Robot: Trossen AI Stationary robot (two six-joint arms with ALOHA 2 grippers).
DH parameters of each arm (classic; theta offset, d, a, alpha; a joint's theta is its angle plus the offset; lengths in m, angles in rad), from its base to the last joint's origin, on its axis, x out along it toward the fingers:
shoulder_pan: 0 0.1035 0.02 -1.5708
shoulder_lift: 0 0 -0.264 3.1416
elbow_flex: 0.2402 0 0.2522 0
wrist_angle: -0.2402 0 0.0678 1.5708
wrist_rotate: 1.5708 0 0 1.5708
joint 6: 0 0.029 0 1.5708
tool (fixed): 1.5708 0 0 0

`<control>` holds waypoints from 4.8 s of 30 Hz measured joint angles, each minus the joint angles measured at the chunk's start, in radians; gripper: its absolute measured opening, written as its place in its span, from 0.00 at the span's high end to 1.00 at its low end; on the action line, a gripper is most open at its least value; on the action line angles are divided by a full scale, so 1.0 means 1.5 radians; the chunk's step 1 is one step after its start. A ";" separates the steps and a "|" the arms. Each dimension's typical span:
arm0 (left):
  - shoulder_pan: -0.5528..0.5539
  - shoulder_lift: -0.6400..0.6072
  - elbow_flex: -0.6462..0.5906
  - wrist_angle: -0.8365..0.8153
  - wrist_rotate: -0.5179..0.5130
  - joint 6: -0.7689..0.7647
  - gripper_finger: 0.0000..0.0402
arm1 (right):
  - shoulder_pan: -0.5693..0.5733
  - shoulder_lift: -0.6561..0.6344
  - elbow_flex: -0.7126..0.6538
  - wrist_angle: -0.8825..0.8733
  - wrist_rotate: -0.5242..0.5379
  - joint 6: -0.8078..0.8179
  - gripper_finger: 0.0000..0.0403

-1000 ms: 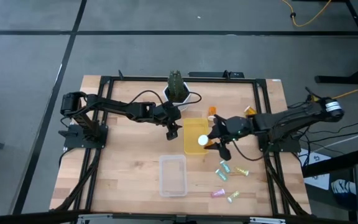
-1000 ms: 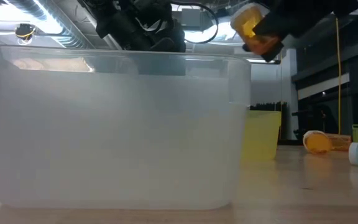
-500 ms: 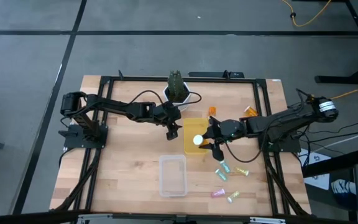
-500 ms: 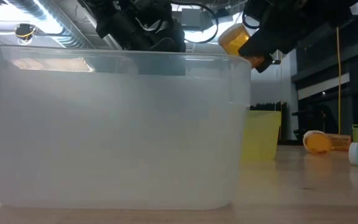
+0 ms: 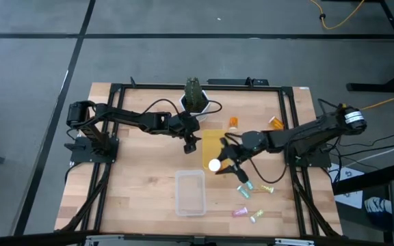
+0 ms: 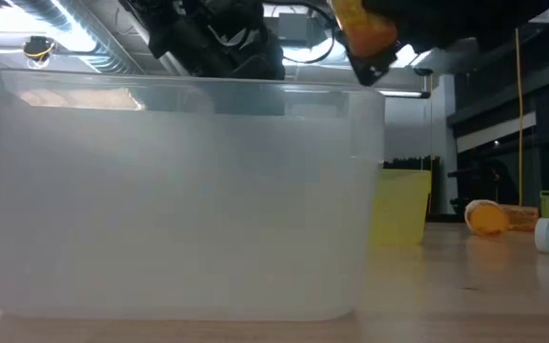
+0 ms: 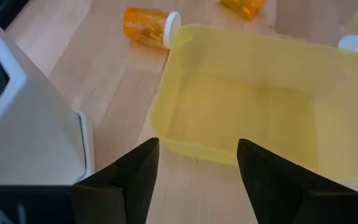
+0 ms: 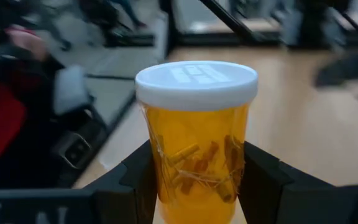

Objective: Pick and place medicine bottles into bin by pill shape (circle, oval)
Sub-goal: Put the large orange pill bottle into the transparent bin

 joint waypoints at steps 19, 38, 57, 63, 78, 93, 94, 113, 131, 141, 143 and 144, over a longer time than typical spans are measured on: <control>0.000 0.000 0.000 0.014 0.000 0.000 0.47 | 0.000 0.230 0.232 -0.061 -0.132 0.016 0.51; 0.000 0.000 0.000 0.012 0.000 0.000 0.47 | 0.001 0.230 0.257 -0.057 -0.125 -0.055 0.44; 0.000 0.000 0.000 0.012 0.000 0.000 0.47 | 0.001 0.230 0.256 -0.047 -0.110 -0.056 0.44; 0.000 0.000 0.000 0.012 0.000 0.000 0.47 | 0.001 0.229 0.256 -0.047 -0.107 -0.052 0.40; 0.000 0.000 0.000 0.012 0.000 0.000 0.47 | 0.001 0.229 0.256 -0.053 -0.103 -0.051 0.28; 0.000 0.000 0.000 0.012 0.000 -0.001 0.47 | -0.031 0.010 0.256 -0.389 -0.098 0.028 0.28; 0.000 0.000 0.000 0.012 0.000 -0.001 0.47 | -0.030 -0.014 0.256 -0.439 -0.089 0.016 0.28; 0.000 0.000 0.000 0.012 0.000 0.000 0.47 | -0.046 -0.164 0.140 -0.869 0.536 0.476 0.28; 0.000 0.000 0.000 0.013 0.000 -0.001 0.47 | -0.237 -0.161 0.086 -0.778 0.526 0.509 0.28; 0.000 0.000 0.000 0.012 0.000 -0.001 0.47 | -0.270 -0.140 0.086 -0.950 0.471 0.618 0.28; 0.000 0.000 0.000 0.012 0.000 -0.001 0.47 | -0.270 -0.135 0.086 -0.946 0.448 0.619 0.28; 0.000 0.000 0.000 0.012 0.000 -0.001 0.47 | -0.270 -0.130 0.086 -0.945 0.440 0.620 0.28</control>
